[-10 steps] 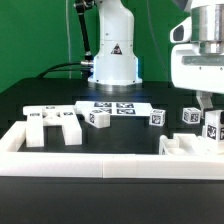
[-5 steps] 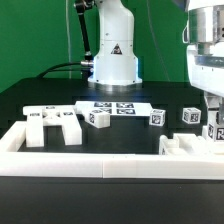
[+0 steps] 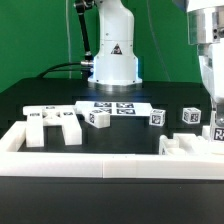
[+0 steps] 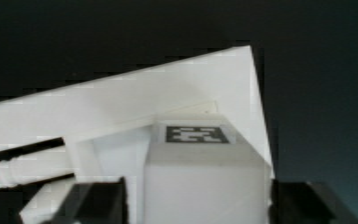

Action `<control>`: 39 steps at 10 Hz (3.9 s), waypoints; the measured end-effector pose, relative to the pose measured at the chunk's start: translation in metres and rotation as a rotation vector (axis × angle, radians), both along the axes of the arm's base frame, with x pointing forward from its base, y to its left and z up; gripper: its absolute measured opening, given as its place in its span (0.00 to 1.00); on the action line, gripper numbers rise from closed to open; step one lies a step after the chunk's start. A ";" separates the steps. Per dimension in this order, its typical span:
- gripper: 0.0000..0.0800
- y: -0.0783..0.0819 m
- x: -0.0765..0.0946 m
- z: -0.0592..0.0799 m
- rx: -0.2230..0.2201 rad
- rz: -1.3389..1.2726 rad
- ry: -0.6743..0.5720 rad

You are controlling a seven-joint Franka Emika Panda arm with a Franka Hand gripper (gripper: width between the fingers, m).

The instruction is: Assemble chair

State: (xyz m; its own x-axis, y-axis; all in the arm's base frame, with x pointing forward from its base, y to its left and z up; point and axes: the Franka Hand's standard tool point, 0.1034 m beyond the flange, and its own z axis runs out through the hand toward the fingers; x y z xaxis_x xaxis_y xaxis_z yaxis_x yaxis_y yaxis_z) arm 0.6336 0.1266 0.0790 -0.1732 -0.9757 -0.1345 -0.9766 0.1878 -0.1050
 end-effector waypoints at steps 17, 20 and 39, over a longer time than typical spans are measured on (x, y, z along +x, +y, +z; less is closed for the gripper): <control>0.81 -0.002 0.003 0.004 -0.229 1.467 -0.078; 0.48 -0.002 0.003 0.004 -0.231 1.480 -0.079; 0.36 0.002 0.001 0.002 -0.067 0.170 0.020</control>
Offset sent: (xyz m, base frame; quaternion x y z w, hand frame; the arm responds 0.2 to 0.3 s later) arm 0.0090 0.0067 0.0046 0.0159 -0.0141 -0.1951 0.9806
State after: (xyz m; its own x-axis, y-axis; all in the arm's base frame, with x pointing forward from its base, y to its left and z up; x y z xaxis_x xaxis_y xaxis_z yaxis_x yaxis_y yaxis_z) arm 0.6350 0.1287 0.0814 -0.0075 -0.9978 -0.0664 -0.9957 0.0136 -0.0918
